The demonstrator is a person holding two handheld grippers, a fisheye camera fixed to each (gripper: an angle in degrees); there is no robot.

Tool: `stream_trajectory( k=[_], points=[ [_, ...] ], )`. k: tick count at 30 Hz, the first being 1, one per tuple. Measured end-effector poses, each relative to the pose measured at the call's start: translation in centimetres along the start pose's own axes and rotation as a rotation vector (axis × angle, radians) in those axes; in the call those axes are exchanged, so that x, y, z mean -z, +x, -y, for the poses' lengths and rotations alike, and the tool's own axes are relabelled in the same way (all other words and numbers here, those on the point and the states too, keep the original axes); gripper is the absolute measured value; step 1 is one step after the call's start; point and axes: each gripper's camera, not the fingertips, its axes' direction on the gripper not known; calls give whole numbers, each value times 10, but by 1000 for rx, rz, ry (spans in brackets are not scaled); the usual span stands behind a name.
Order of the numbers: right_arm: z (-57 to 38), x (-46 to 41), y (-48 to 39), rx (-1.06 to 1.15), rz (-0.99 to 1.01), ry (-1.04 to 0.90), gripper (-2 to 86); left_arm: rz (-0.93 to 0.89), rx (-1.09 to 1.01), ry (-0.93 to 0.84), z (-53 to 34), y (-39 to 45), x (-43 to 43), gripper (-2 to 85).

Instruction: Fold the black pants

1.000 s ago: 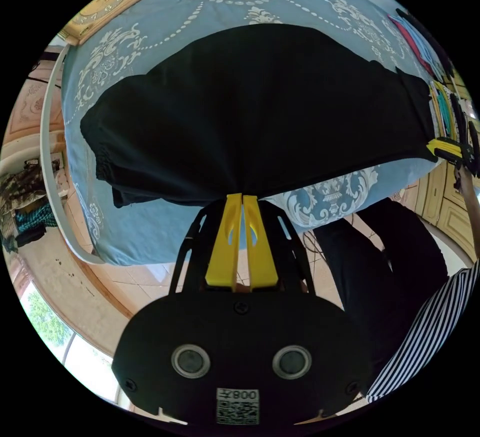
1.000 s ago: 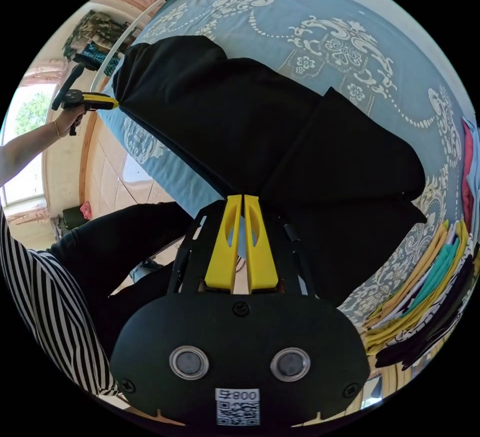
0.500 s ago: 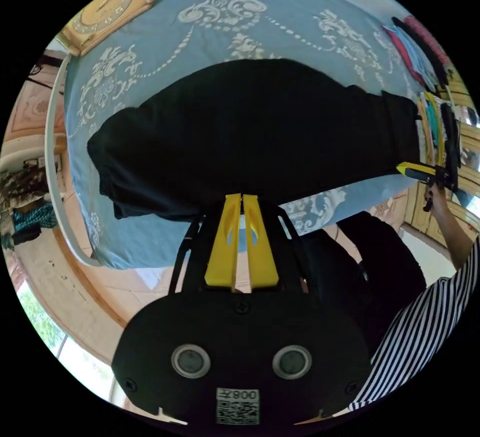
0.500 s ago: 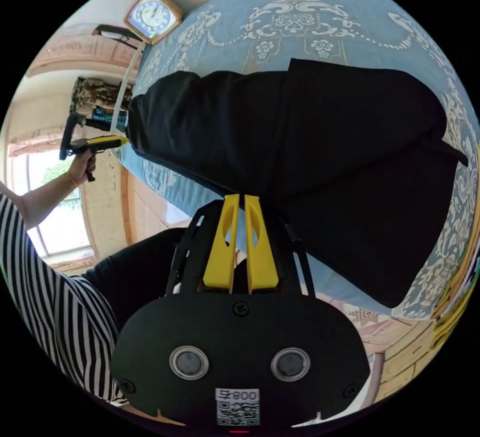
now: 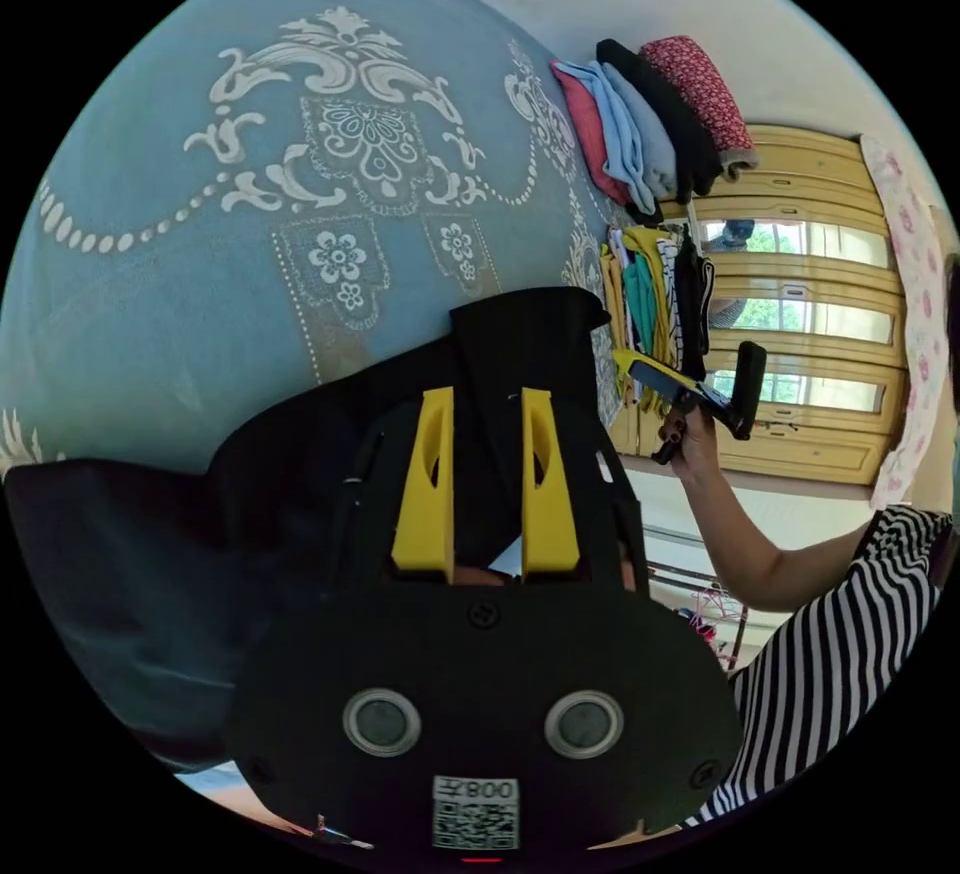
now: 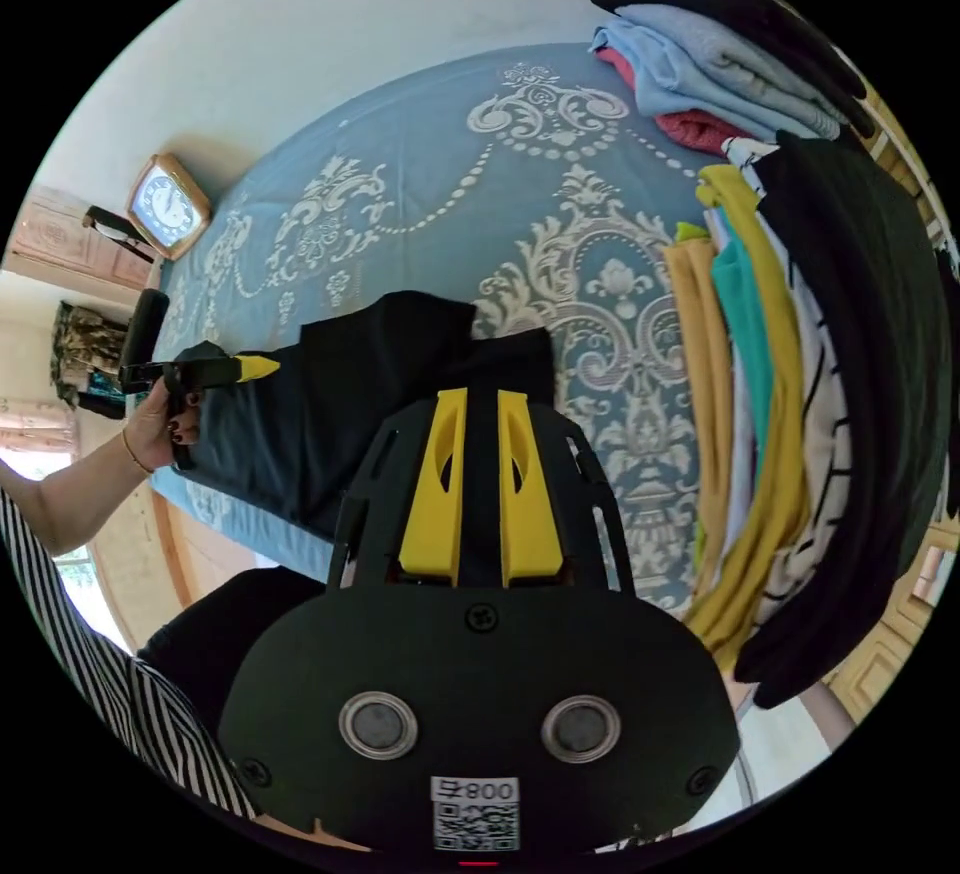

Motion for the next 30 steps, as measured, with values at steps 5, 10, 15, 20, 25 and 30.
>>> stream_trajectory(
  k=[5, 10, 15, 20, 25, 30],
  points=[
    [15, 18, 22, 65, -68, 14, 69, 31, 27, -7, 0, -36, -27, 83],
    [24, 17, 33, 197, -73, -68, 66, 33, 4, -21, 4, -66, -55, 41],
    [29, 40, 55, 178, -10, -48, 16, -18, -9, 3, -1, -88, -74, 15],
    [43, 67, 82, 123, 199, -36, 5, -183, -117, 101, -18, -76, -69, 10],
    [68, 74, 102, 35, 303, -101, 4, -252, -324, 68, -36, -41, -96, 10],
    [71, 67, 129, -85, 374, -181, 9, -247, -488, -57, -53, -18, -163, 12]
  ],
)
